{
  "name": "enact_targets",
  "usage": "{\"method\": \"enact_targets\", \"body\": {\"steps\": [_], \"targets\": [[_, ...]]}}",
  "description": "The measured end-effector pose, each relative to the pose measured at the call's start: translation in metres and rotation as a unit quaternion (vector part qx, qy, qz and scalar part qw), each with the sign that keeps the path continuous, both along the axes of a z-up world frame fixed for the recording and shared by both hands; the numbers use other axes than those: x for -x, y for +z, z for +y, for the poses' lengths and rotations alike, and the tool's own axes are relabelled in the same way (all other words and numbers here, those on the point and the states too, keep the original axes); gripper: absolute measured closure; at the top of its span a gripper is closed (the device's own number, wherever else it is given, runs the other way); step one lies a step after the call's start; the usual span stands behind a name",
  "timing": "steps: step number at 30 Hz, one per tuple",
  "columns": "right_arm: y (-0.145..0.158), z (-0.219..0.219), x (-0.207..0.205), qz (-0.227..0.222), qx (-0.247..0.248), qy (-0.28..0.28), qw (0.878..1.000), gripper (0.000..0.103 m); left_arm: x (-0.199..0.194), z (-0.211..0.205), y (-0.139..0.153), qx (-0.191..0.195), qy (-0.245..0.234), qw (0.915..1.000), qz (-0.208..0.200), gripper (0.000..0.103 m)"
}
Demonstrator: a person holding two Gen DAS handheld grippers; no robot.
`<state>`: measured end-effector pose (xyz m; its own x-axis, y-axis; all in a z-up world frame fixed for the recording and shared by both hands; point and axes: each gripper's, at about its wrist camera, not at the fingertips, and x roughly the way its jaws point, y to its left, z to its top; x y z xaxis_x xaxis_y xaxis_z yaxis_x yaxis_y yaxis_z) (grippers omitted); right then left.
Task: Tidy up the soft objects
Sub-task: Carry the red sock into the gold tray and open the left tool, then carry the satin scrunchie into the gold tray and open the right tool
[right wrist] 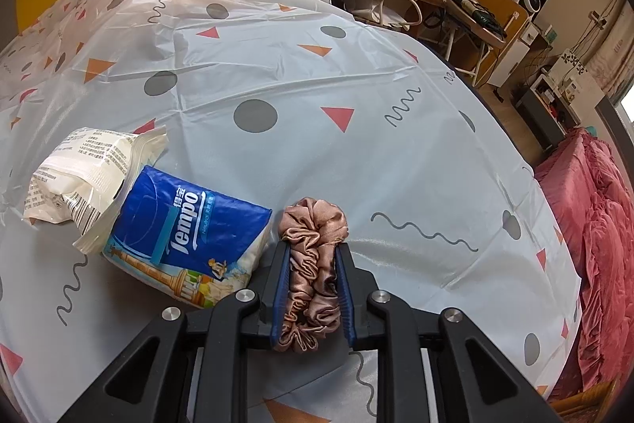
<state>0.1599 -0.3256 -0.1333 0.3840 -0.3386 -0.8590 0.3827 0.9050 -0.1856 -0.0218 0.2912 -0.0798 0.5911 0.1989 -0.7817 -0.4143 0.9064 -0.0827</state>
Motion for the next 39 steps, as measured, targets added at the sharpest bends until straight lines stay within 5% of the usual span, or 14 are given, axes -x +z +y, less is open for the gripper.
{"method": "enact_targets", "body": {"steps": [18,31,35,39], "targets": [[0.024,-0.036,0.015,-0.087,-0.105,-0.071,0.988,0.087,0.026,-0.054,0.029,-0.028,-0.051,0.9974,-0.043,0.032],[0.103,0.019,0.017,-0.200,-0.109,0.057,0.972,0.087,0.028,-0.045,0.030,-0.040,-0.044,0.9971,-0.049,0.032],[0.154,0.052,0.020,-0.235,-0.105,0.117,0.959,0.087,0.030,-0.038,0.029,-0.034,-0.035,0.9975,-0.050,0.032],[0.209,0.109,0.031,-0.272,-0.105,0.212,0.933,0.087,0.033,-0.035,0.029,-0.035,-0.030,0.9976,-0.052,0.032]]}}
